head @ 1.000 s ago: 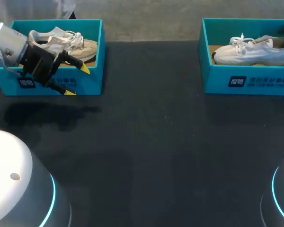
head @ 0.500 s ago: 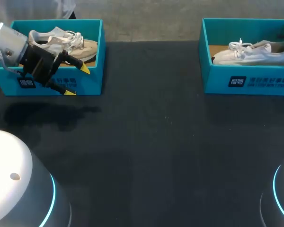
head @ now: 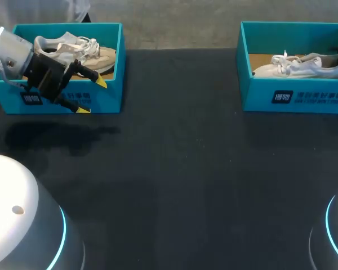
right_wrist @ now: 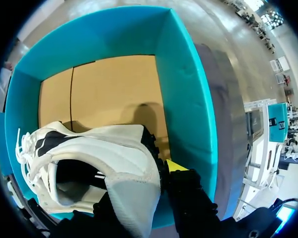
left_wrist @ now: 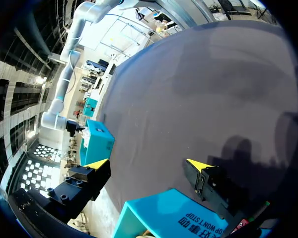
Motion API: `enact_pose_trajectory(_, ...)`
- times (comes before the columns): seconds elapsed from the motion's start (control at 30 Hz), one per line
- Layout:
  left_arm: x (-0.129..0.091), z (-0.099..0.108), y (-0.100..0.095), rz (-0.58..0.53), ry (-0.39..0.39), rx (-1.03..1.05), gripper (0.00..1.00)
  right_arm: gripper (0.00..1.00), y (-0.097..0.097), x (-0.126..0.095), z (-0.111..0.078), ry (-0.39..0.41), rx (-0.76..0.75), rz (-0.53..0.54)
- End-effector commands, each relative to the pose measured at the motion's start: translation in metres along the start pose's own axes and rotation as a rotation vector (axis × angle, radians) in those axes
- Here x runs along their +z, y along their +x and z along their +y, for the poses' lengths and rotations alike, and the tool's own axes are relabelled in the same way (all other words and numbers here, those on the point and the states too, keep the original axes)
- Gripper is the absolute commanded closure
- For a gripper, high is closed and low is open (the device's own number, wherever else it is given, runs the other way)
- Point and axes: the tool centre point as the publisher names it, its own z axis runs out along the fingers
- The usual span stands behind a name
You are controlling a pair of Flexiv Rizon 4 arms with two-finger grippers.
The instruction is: Take the shoe out of the shoebox, open the shoe tongue, remove and reinsert the insole, then place the shoe into the shoebox
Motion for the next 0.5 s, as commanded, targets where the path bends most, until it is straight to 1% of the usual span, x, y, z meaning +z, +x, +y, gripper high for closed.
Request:
enact_pose_trajectory(0.03,0.000,-0.001,0.000,0.003,-0.003,0.000,0.00,1.00,-0.001,0.003,-0.002,-0.007,-0.004,0.010)
enact_pose_trajectory(0.5,0.000,-0.001,0.000,0.003,-0.003,0.000,0.00,1.00,0.000,0.022,-0.003,0.003,-0.030,0.029)
